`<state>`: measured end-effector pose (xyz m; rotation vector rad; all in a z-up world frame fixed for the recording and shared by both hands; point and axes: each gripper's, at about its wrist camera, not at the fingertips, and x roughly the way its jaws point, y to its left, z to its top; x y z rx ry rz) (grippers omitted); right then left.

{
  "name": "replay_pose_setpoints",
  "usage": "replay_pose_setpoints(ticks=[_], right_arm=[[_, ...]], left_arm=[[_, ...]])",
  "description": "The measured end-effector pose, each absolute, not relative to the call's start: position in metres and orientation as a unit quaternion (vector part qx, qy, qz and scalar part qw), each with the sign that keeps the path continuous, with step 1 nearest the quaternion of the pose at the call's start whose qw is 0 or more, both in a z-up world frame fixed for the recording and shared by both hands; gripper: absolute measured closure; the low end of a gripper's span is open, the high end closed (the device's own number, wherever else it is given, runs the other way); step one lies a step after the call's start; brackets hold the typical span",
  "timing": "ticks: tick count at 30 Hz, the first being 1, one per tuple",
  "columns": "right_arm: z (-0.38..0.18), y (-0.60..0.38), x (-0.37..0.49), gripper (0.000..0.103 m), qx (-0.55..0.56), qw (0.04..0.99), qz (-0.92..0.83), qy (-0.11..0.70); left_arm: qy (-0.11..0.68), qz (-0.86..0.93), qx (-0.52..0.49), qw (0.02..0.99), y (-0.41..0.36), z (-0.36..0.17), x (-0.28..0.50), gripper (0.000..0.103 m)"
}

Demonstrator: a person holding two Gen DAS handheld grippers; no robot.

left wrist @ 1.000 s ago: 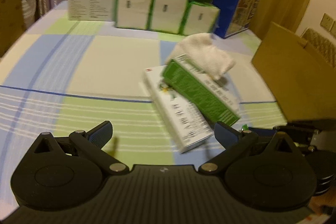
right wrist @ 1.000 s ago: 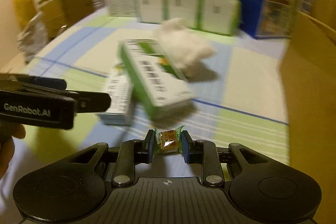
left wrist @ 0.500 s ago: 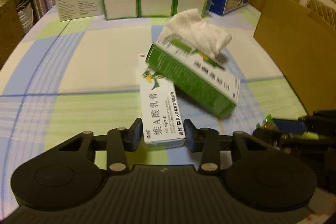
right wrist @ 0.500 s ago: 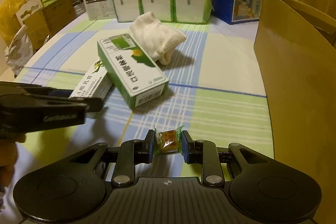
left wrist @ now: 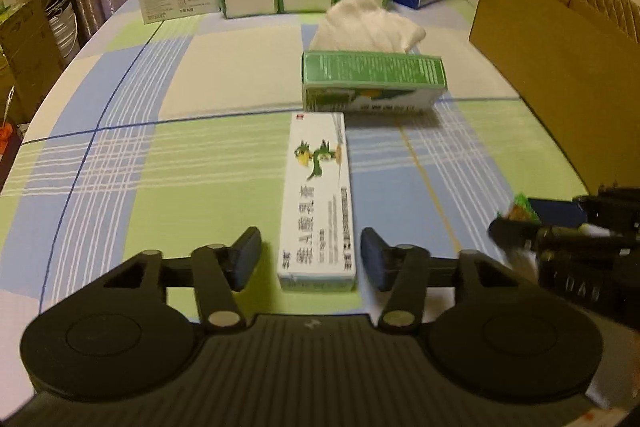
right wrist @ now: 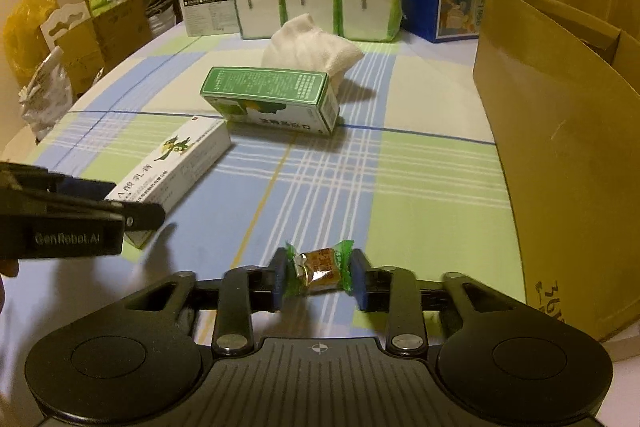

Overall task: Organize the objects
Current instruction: 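Grasp the white medicine box with the left tool while the right tool holds the candy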

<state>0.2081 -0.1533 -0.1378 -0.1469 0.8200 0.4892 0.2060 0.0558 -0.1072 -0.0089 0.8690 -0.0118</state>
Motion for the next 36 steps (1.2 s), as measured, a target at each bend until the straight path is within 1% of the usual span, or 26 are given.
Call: replay_pose_setpoints(ticks=[2,8,9,10,12,18,22,23,32,36], right_arm=[[-0.139,-0.153,0.208,0.066,-0.078,0.886,0.235,0.392],[-0.14,-0.15,0.206,0.067,-0.097,0.884,0.237,0.392],[-0.14,-0.15,0.206,0.069,-0.096,0.883,0.236,0.394],[-0.14,-0.149,0.206,0.075,-0.096,0.882,0.236,0.396],[-0.138,-0.148,0.206,0.078,-0.096,0.881,0.238,0.397],[-0.136,-0.148,0.208,0.079,-0.079,0.882,0.238,0.398],[-0.135,-0.148,0.208,0.079,-0.076,0.882,0.239,0.4],[-0.135,-0.148,0.208,0.079,-0.073,0.881,0.238,0.401],[-0.127,-0.147,0.207,0.079,-0.066,0.887,0.24,0.389],[-0.115,-0.153,0.2,0.079,-0.052,0.893,0.232,0.383]], left_arm=[[0.422,-0.009,-0.008,0.907,0.055,-0.109,0.209,0.048],[0.413,-0.021,-0.005,0.91,0.052,-0.11,0.217,0.048],[0.412,-0.022,-0.001,0.911,0.051,-0.111,0.219,0.048],[0.411,-0.021,0.002,0.911,0.05,-0.111,0.222,0.048],[0.409,-0.022,0.008,0.912,0.049,-0.111,0.226,0.048],[0.412,-0.017,0.03,0.911,0.046,-0.115,0.233,0.057],[0.414,-0.02,0.037,0.909,0.046,-0.117,0.234,0.068],[0.414,-0.02,0.035,0.909,0.046,-0.117,0.234,0.069],[0.422,-0.025,0.02,0.906,0.042,-0.113,0.221,0.07],[0.421,-0.021,0.018,0.907,0.035,-0.103,0.212,0.07]])
